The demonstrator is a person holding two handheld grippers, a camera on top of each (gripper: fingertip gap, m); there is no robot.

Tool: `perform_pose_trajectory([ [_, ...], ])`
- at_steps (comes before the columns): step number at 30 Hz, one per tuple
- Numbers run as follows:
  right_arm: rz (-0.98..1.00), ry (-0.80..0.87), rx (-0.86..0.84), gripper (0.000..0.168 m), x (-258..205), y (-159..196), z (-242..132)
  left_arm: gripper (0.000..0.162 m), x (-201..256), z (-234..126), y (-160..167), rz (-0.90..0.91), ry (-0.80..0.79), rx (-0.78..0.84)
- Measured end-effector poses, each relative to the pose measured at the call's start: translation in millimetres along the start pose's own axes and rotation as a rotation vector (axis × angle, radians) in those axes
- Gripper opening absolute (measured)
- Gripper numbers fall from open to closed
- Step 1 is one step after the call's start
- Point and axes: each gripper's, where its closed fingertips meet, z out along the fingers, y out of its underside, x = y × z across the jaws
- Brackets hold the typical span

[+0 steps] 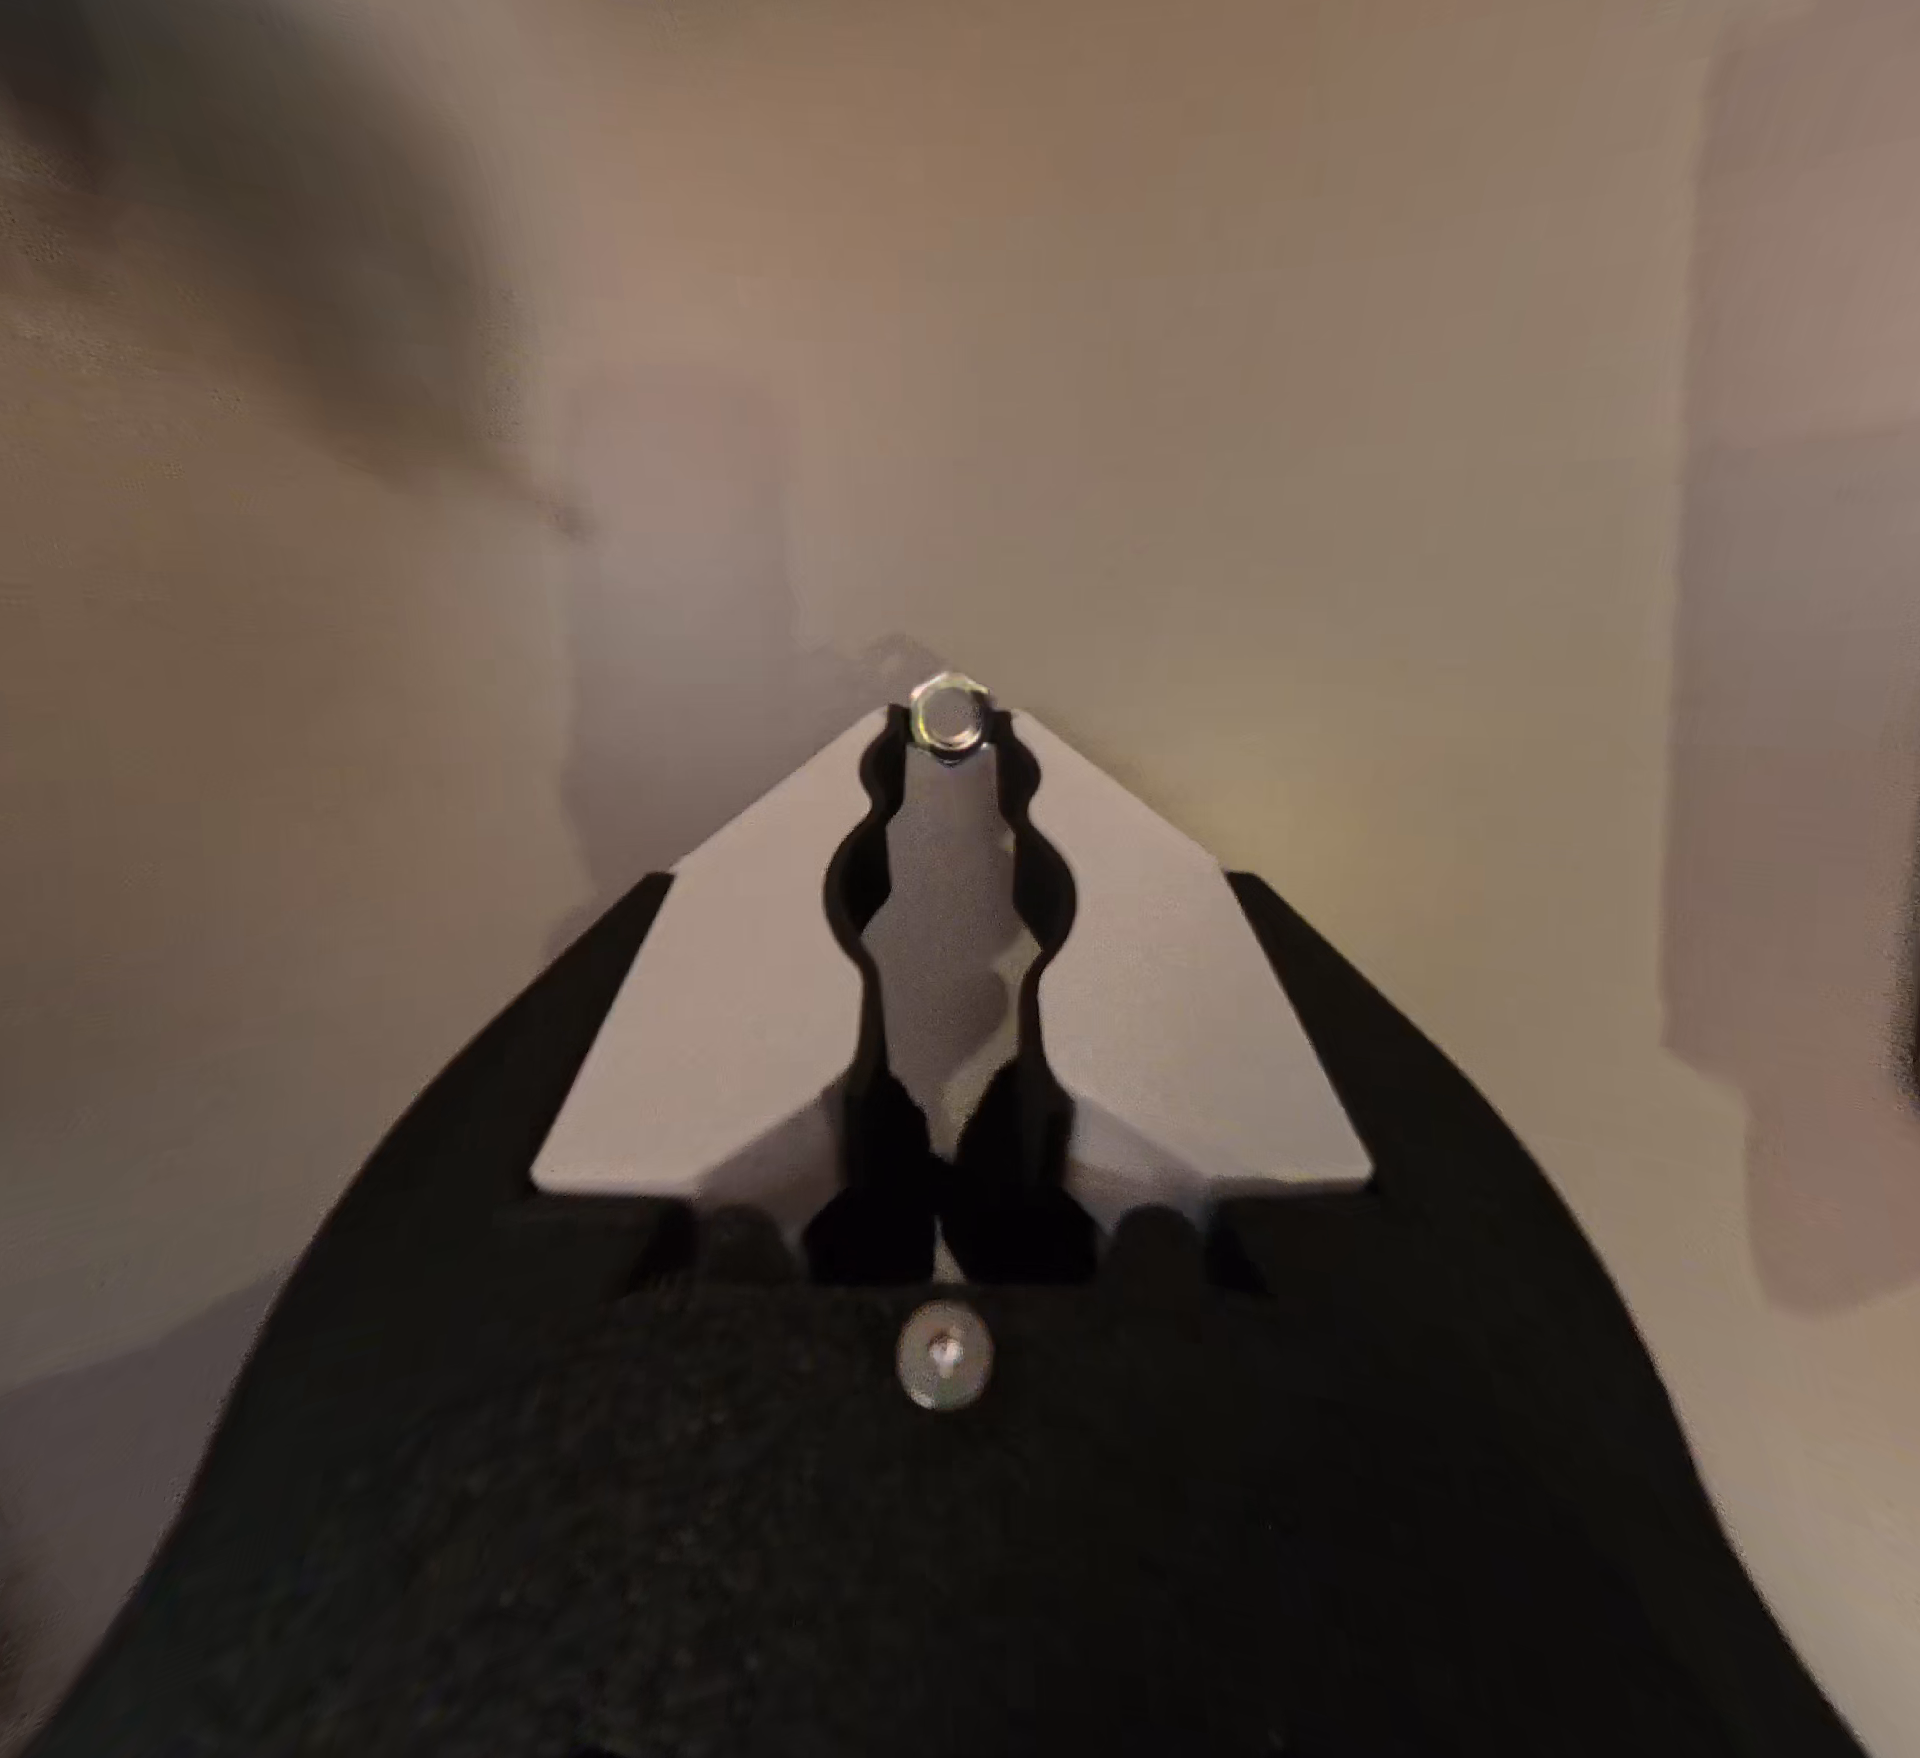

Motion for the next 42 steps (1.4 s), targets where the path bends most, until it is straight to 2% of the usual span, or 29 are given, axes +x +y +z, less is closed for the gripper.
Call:
perform_pose_trajectory([
  [4,-0.27,-0.141,0.345,0.016,-93,-74,-70,0.018,12,-3,0,-0.042,0.129,-0.002],
  [8,-0.524,-0.136,0.497,0.016,-162,-101,-104,0.018,29,-8,-12,-0.075,0.257,0.062],
  [13,-0.556,-0.187,0.575,0.016,-186,-106,-106,0.018,49,-8,-17,-0.064,0.355,0.077],
  [24,-0.541,-0.271,0.451,0.017,-193,-88,-86,0.018,54,-2,-12,-0.023,0.325,0.057],
  [27,-0.455,-0.272,0.444,0.017,-185,-91,-83,0.017,46,-3,-14,-0.018,0.275,0.072],
  [34,-0.049,-0.369,0.576,0.017,-168,-101,-77,0.018,26,-6,-20,0.089,0.09,0.099],
  [37,0.158,-0.433,0.61,0.016,-163,-100,-72,0.018,18,-7,-18,0.208,-0.02,0.072],
  [42,0.47,-0.542,0.557,0.016,-159,-91,-60,0.018,7,-3,-8,0.489,-0.209,-0.049],
])
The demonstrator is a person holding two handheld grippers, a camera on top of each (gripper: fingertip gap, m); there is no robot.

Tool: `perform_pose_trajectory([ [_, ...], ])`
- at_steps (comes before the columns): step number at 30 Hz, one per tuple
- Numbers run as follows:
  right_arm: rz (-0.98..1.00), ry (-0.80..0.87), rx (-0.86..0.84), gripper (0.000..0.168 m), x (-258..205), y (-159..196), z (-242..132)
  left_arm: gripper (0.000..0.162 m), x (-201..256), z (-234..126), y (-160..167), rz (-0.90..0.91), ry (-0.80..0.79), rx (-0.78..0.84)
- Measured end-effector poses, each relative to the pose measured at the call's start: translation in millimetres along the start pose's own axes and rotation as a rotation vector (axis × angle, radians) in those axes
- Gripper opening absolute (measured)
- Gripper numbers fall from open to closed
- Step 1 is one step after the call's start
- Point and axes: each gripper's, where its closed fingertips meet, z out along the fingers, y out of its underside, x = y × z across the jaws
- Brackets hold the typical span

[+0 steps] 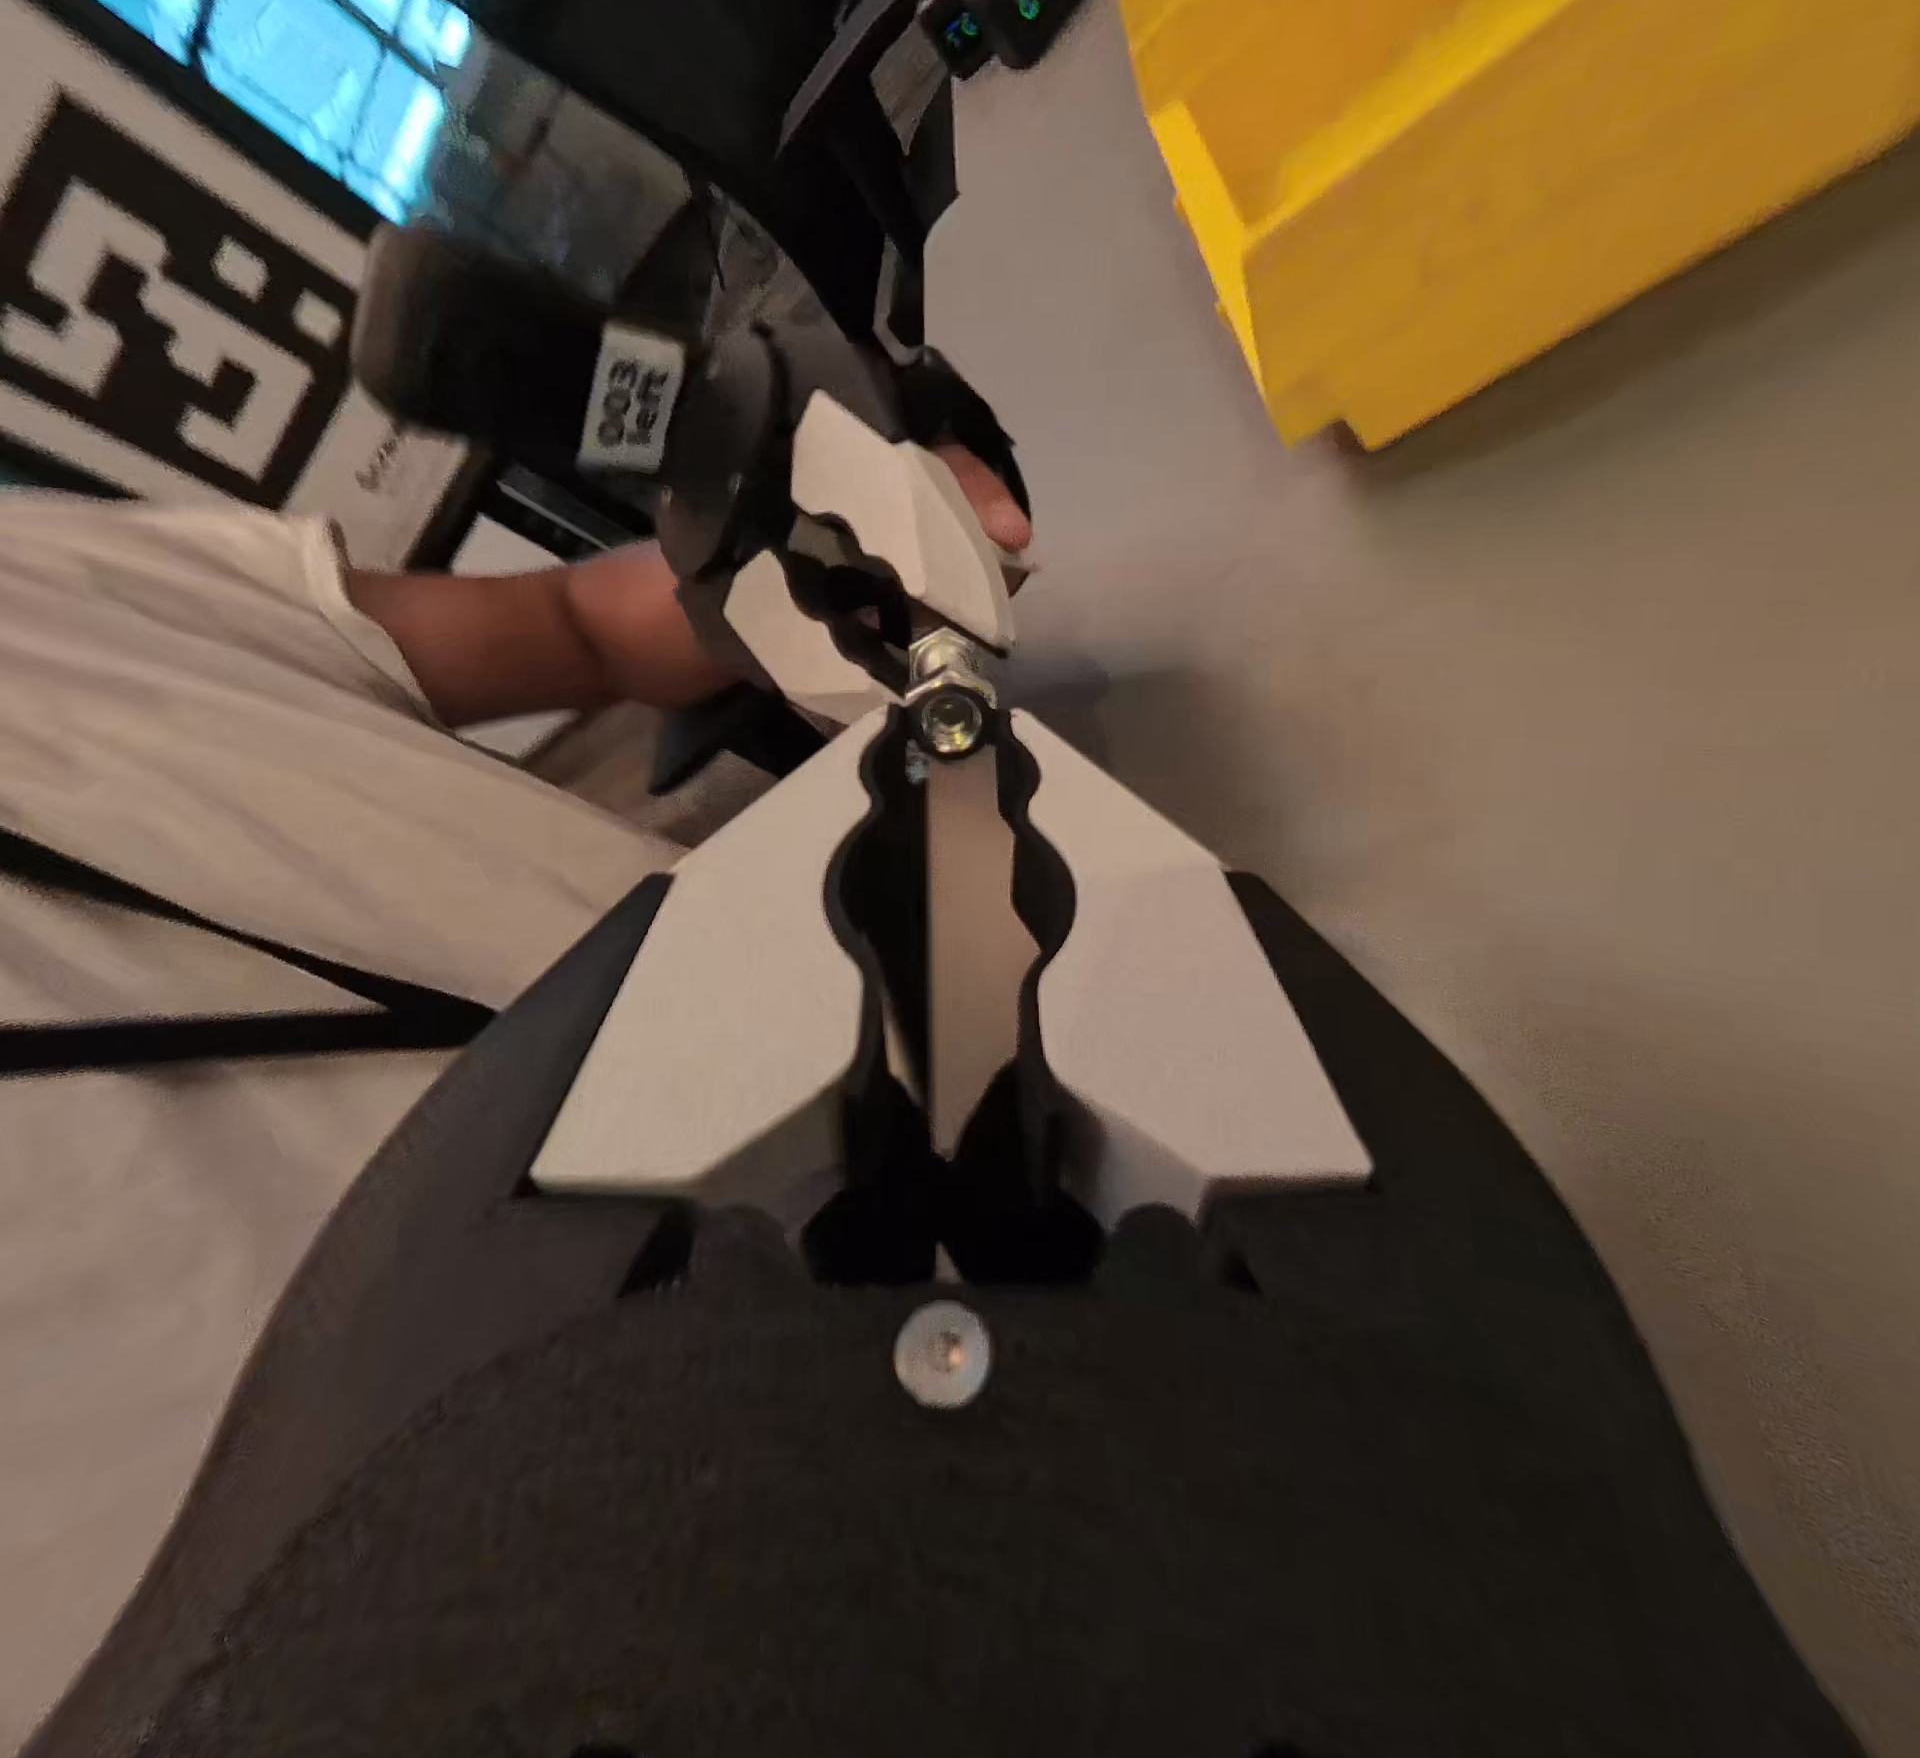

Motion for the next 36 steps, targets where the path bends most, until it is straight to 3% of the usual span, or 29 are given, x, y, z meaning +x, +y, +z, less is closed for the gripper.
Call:
perform_pose_trajectory([
  [5,0.429,-0.054,-0.007,0.016,12,18,3,0.018,1,6,18,0.325,-0.099,-0.149],
  [10,0.628,-0.071,-0.034,0.016,19,33,5,0.018,6,10,29,0.524,-0.125,-0.233],
  [15,0.636,-0.055,-0.043,0.016,19,34,5,0.018,6,10,29,0.572,-0.147,-0.245],
  [27,0.487,-0.02,-0.036,0.023,16,23,7,0.018,-4,7,29,0.442,-0.14,-0.221],
  [36,0.432,-0.126,-0.074,0.021,-8,25,10,0.018,-8,6,27,0.346,-0.135,-0.194],
])
